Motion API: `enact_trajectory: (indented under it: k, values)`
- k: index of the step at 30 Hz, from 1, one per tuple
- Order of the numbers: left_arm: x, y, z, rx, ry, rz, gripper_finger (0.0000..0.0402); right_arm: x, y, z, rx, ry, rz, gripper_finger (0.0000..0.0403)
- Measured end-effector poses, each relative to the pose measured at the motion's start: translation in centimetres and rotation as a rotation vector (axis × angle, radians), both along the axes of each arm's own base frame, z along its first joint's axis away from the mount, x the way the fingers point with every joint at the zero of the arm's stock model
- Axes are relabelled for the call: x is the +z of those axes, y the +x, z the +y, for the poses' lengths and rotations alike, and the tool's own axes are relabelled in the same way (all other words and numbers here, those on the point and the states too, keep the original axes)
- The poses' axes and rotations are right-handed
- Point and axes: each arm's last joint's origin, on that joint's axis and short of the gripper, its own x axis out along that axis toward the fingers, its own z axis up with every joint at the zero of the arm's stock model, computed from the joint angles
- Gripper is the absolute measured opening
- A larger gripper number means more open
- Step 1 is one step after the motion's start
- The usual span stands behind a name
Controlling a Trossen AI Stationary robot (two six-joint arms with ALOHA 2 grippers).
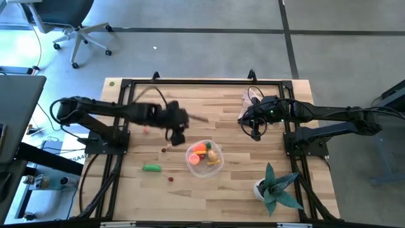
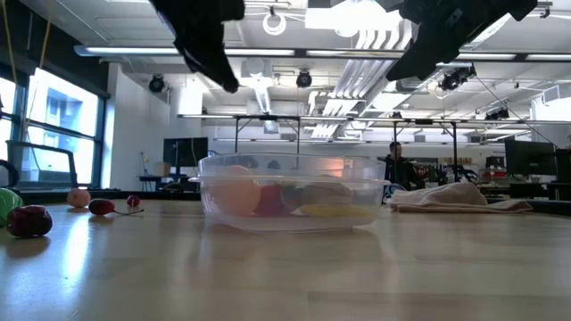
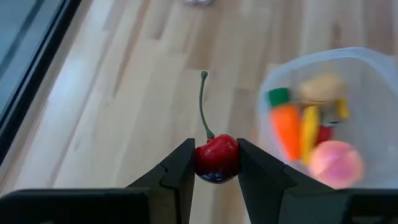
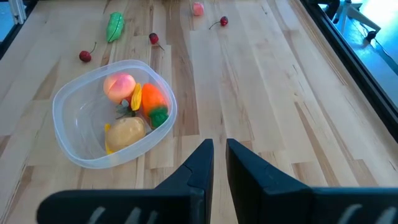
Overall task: Pick and placing Produce into tupperware
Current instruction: Put the cherry into the transparent bin
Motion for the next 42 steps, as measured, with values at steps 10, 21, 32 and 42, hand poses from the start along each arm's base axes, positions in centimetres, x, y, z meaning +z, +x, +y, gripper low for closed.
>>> enact_trajectory:
  k: [10, 21, 32, 42]
  values:
    - [-2.9, 5.9, -6.2, -0.144, 0.037, 0.033, 0.0101, 0.0, 0.0, 0.0, 0.000, 0.000, 0.001, 0.0032]
    - [-8.7, 9.8, -6.6, -0.186, -0.034, 0.180, 0.0101, 0.0, 0.0, 0.0, 0.000, 0.000, 0.001, 0.0032]
    - [-10.0, 10.0, -6.7, -0.174, -0.075, 0.219, 0.0101, 0.0, 0.0, 0.0, 0.000, 0.000, 0.001, 0.0032]
    - [-10.1, 9.7, -6.7, -0.157, -0.087, 0.244, 0.0102, 0.0, 0.0, 0.0, 0.000, 0.000, 0.001, 0.0032]
